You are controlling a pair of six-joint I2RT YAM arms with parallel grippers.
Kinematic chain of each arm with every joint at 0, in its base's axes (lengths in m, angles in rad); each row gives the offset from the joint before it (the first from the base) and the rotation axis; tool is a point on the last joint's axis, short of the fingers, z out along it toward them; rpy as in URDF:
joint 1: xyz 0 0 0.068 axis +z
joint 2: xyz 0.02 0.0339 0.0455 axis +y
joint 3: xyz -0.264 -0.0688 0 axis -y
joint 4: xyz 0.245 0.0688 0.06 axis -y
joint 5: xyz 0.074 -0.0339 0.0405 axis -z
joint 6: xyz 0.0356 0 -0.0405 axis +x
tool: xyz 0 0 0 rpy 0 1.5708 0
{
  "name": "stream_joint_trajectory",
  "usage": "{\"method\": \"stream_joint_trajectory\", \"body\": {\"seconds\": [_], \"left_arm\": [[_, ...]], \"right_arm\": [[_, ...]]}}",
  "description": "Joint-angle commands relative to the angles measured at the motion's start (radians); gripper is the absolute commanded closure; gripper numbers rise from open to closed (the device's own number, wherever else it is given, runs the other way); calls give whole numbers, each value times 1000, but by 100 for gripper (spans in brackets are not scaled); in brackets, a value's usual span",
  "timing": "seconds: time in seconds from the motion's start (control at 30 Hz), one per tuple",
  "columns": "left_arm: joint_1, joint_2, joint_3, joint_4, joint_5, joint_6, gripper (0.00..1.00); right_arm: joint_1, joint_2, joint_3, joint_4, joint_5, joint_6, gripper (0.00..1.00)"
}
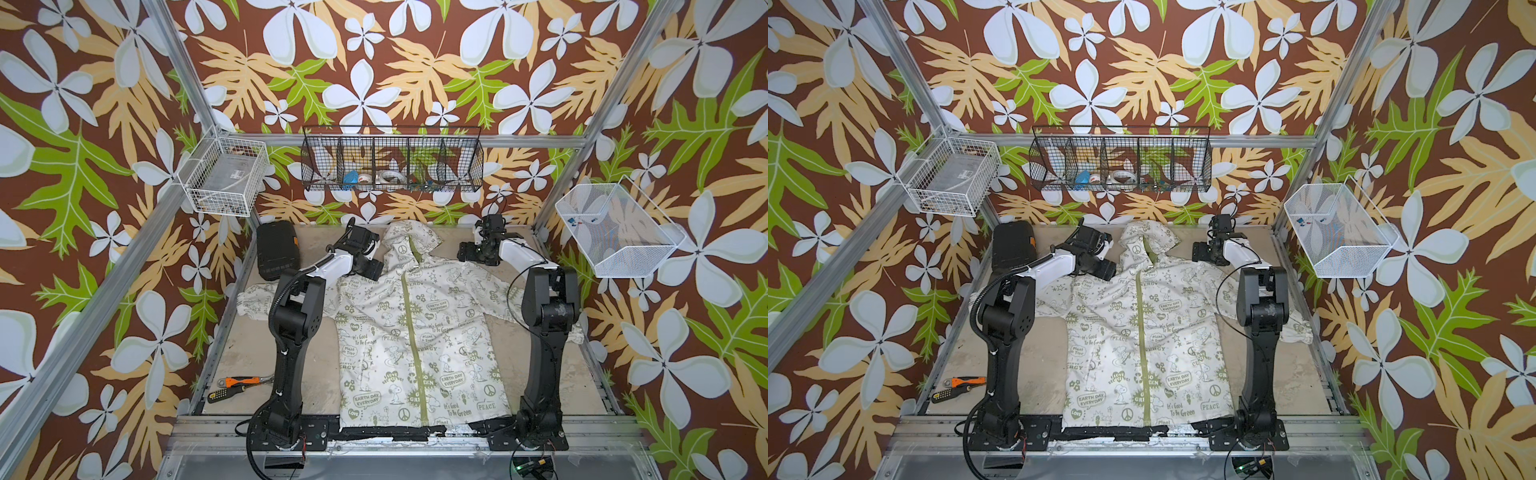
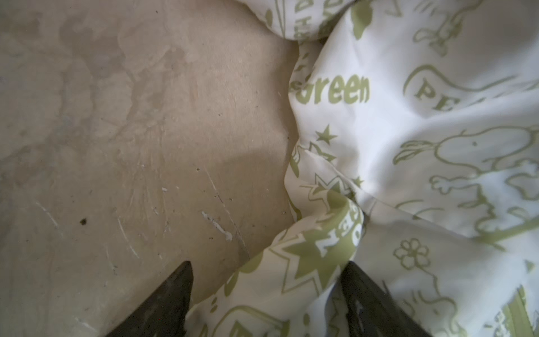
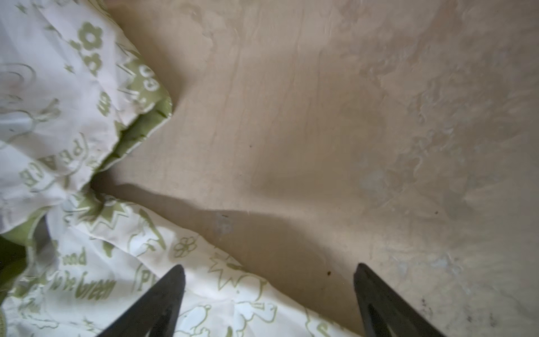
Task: Unzip the jacket
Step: Flatten out the jacket at the center of the board.
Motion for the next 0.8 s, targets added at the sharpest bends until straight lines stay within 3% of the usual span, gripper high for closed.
{"method": "stream_joint_trajectory", "body": {"seconds": [0.0,0.1,0.17,0.23,0.43,0.53,0.7,0.73,0.77], "left_arm": [[2,4,0,-22,1,29,25],[12,5,0,-18,15,13,43],[23,-1,-3,-12,19,-13,62],[38,-24,-22,6,21,-35,72],[122,-208,-236,164,25,-191,88],[150,-295,-363,230,17,-282,90],[150,-340,-486,190,-5,-387,92],[150,-355,-515,195,-12,-405,93],[150,-374,-548,205,-20,-421,93]], "right_arm": [[-1,20,-5,-33,-44,-19,9],[-2,39,-14,-38,-58,-34,19],[0,45,-24,-50,-57,-40,31],[-2,33,-56,-48,-41,-36,48],[-15,-57,-239,-27,23,43,98],[-32,-116,-355,-13,54,99,100],[-52,-253,-540,40,66,144,100],[-54,-278,-563,42,73,147,97],[-54,-308,-587,44,81,152,87]]}}
